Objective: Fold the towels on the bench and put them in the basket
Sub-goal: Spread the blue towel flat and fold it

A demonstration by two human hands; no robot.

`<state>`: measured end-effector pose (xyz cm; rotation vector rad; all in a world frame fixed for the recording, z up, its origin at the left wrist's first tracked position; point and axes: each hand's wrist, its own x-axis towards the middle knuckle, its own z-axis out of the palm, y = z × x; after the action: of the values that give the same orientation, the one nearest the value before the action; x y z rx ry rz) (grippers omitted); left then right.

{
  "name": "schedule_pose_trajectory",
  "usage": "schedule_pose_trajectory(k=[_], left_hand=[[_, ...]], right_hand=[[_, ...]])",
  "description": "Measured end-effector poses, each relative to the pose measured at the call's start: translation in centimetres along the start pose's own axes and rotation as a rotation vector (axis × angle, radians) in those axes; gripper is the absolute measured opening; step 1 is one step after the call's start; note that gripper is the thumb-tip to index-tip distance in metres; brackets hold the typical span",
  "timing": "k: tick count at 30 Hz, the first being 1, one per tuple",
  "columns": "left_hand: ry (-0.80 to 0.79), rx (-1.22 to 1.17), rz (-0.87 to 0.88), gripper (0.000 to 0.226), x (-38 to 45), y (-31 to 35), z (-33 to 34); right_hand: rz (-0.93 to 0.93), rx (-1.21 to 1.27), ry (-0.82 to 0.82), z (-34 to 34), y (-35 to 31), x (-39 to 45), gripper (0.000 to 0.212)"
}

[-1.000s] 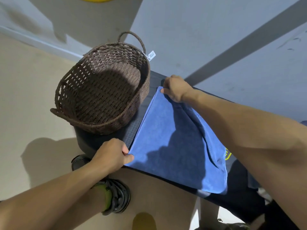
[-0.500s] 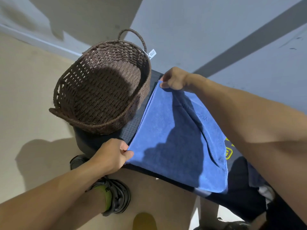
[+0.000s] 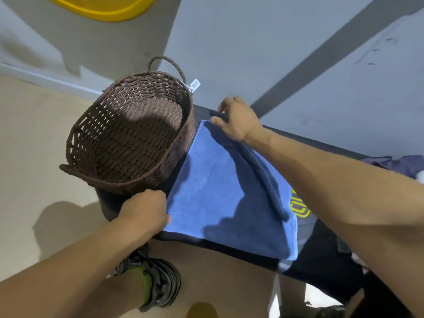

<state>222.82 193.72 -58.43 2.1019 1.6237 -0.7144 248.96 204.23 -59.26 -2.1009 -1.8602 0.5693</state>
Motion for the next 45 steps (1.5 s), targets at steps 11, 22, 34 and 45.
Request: schedule_pose_trajectory(k=[11,22,34,45], left_hand=[[0.149,-0.163,0.531,0.032,0.7,10.2,-1.6],[0.034,0.167,0.669,0.053,0.2,14.1,0.9],[0.049,0.157,0.690,0.056,0.0,12.4,0.9],[0.125,-0.084,0.575,0.011,4.3,14.4,-2.9]], right_hand=[[0.337,-0.149,-0.541,-10.1,9.6,-19.9,0.031],[0.605,0.356,-0.094,1.4,6.2,-31.2,0.029],[0.554,0.387,-0.305,-1.0,6.3,-31.9,0.025],[0.582,0.119,-0.029,-3.2,10.5,-21.2,0.022]])
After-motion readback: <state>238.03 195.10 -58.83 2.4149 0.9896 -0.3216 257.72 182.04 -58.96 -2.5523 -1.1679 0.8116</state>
